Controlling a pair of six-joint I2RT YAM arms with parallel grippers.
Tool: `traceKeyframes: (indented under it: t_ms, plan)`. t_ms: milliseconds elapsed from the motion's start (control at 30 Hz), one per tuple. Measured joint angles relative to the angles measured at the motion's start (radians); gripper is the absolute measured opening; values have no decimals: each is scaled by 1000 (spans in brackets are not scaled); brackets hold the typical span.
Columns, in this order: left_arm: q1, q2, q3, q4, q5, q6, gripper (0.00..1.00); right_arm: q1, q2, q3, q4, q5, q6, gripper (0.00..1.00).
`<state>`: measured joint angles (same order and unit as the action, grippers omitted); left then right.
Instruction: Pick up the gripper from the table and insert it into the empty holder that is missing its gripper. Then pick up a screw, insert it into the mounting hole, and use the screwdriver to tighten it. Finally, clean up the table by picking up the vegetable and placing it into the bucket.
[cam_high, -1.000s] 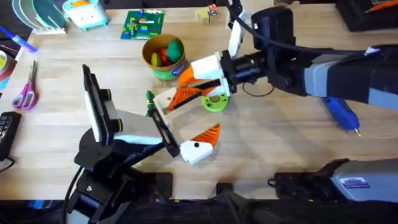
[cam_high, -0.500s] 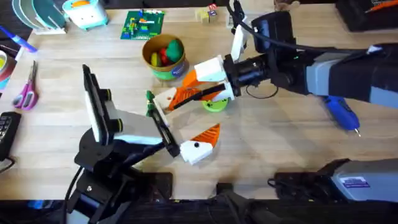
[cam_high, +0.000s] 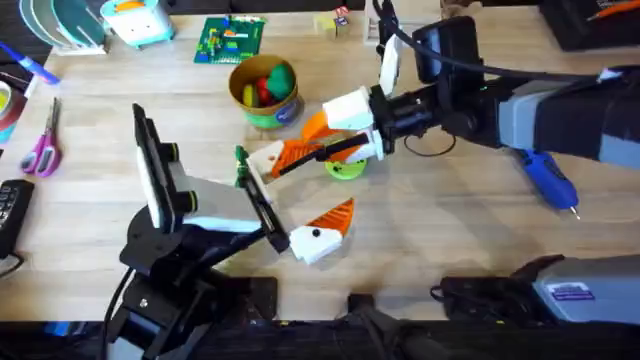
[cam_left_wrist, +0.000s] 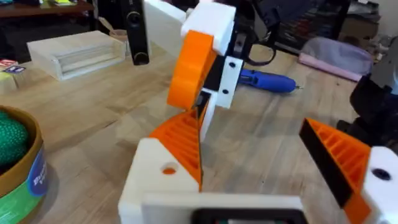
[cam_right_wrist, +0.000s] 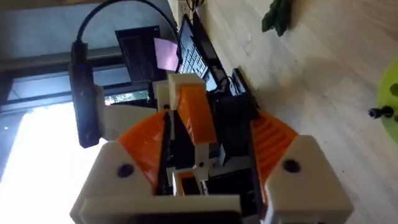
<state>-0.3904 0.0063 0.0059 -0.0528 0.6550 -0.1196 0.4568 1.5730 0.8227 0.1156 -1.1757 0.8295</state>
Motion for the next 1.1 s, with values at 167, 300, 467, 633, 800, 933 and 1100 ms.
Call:
traceKeyframes:
  t_ms: [167, 300, 467, 633, 800, 933, 1100]
  plan:
    - [0, 0, 0, 0, 0, 0, 992, 0, 0, 0, -32, -1, -8, 554]
    - [0, 0, 0, 0, 0, -1, 992, 0, 0, 0, -33, -1, -19, 331]
    - [0, 1, 0, -1, 1, -5, 992, 0, 0, 0, -27, -27, -23, 12]
    - [0, 1, 0, -1, 0, -5, 992, 0, 0, 0, -27, -30, -23, 14]
    - [0, 1, 0, -1, 0, -5, 992, 0, 0, 0, -26, -24, -13, 13]
    - [0, 1, 0, -2, -3, -5, 992, 5, 0, 0, -8, -9, 8, 13]
    - [1, 0, 0, -1, -23, -5, 992, 48, 0, 0, 55, 37, 43, 12]
